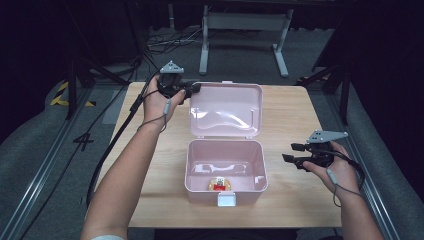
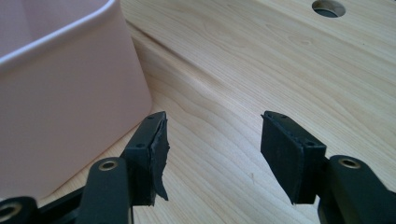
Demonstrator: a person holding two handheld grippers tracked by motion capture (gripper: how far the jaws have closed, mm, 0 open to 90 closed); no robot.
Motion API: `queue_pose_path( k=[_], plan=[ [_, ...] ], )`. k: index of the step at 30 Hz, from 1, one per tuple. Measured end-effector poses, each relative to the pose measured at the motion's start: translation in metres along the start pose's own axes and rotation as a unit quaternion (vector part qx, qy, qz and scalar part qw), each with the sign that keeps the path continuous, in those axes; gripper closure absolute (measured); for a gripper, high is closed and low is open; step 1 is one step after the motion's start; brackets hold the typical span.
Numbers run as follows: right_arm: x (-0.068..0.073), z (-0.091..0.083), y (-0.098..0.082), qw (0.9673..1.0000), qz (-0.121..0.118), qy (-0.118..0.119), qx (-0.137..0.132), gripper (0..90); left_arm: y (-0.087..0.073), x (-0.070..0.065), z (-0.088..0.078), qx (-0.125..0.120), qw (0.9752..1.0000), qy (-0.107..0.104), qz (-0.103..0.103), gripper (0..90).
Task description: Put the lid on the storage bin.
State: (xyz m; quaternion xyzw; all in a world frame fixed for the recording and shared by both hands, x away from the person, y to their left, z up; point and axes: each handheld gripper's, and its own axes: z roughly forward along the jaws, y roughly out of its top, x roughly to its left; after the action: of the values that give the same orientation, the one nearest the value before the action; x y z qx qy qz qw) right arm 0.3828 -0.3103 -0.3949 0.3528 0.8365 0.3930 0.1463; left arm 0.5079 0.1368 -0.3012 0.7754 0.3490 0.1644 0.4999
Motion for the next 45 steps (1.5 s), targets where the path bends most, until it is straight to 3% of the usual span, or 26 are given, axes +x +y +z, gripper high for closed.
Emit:
queue_pose_path(
  k=[13, 21, 26, 36, 42, 45],
  plan=[
    [-0.001, -0.002, 0.011, 0.9998, -0.004, 0.006, -0.016, 43.1, 0.003, -0.024, -0.026, -0.033, 0.9992, 0.013, 0.018, 72.8],
    [0.0, -0.002, 0.013, 0.9998, -0.007, 0.007, -0.017, 43.1, -0.004, -0.04, -0.038, -0.065, 0.9973, 0.031, 0.011, 72.4],
    [0.001, -0.004, 0.012, 0.9998, -0.007, 0.005, -0.018, 43.1, -0.007, -0.049, -0.042, -0.077, 0.9957, 0.049, 0.018, 72.6],
    [0.004, -0.009, 0.015, 0.9995, -0.01, 0.006, -0.028, 44.0, -0.014, -0.058, -0.053, -0.095, 0.9946, 0.039, 0.012, 71.9],
    [0.008, -0.012, 0.018, 0.9993, -0.011, 0.012, -0.033, 46.6, -0.017, -0.067, -0.064, -0.099, 0.9942, 0.034, 0.023, 69.6],
    [0.013, -0.012, 0.02, 0.9981, 0.0, 0.046, -0.04, 50.0, -0.02, -0.073, -0.069, -0.103, 0.9938, 0.029, 0.027, 68.7]
  ],
)
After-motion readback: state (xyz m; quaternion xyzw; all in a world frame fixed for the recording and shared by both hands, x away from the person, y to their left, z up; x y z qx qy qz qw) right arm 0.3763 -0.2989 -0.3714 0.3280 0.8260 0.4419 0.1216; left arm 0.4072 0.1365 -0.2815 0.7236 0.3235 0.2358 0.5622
